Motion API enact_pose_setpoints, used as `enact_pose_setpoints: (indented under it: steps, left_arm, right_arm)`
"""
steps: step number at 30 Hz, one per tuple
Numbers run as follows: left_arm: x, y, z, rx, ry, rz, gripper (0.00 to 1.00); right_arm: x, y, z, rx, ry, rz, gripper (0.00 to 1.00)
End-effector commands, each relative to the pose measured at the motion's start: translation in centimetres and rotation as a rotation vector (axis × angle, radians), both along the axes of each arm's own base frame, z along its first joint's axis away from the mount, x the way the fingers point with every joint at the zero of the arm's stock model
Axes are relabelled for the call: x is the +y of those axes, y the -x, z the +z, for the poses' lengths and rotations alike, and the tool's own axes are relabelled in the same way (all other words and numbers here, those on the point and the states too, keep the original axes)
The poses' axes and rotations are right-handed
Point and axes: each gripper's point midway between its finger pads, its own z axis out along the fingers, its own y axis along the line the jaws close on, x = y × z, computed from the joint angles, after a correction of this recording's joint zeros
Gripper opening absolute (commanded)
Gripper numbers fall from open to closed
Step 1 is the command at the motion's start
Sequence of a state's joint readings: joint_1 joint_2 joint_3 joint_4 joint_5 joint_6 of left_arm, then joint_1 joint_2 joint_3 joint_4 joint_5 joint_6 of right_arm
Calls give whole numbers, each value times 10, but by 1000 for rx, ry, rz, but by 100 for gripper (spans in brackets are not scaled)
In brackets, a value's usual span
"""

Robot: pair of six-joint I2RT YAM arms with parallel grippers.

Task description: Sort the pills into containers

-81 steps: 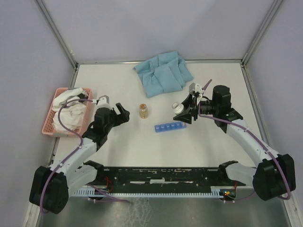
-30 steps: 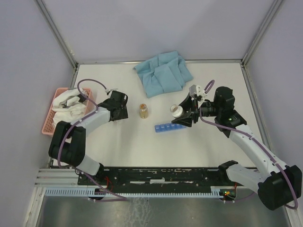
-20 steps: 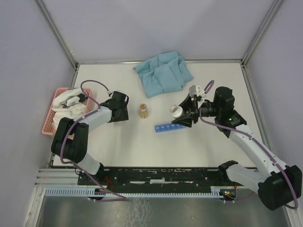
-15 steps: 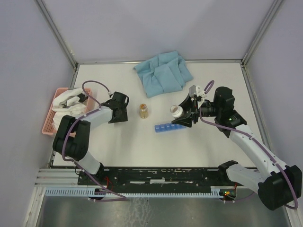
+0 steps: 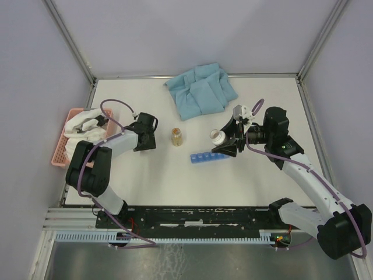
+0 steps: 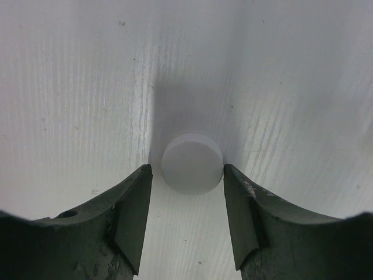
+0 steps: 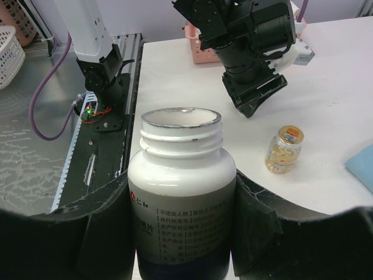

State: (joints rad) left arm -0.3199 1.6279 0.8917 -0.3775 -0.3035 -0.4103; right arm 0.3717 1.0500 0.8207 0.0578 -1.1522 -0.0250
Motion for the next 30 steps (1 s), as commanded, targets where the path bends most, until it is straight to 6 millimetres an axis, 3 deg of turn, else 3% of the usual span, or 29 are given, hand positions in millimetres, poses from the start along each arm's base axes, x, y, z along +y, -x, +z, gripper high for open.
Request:
enact_pose_setpoints:
  steps: [1,9,22,27,30]
  left_arm:
    - [-6,-21,12,-55,13,-33,58]
    - [-9,-19,11,-52,31,-42,51]
    - [-8,-16,4,-22,24,-41,56]
    - [-9,-16,6,-25,31,-48,49]
    - [-11,-16,9,-27,45,-53,34]
  right_arm:
    - [-2,6,12,-57,-23,29,1]
    - [-2,6,13,-56,-24,29,1]
    - [-3,6,14,-59,-26,28,1]
    - [-3,6,14,-59,-26,28,1]
    - [-3,6,13,-57,-25,28,1]
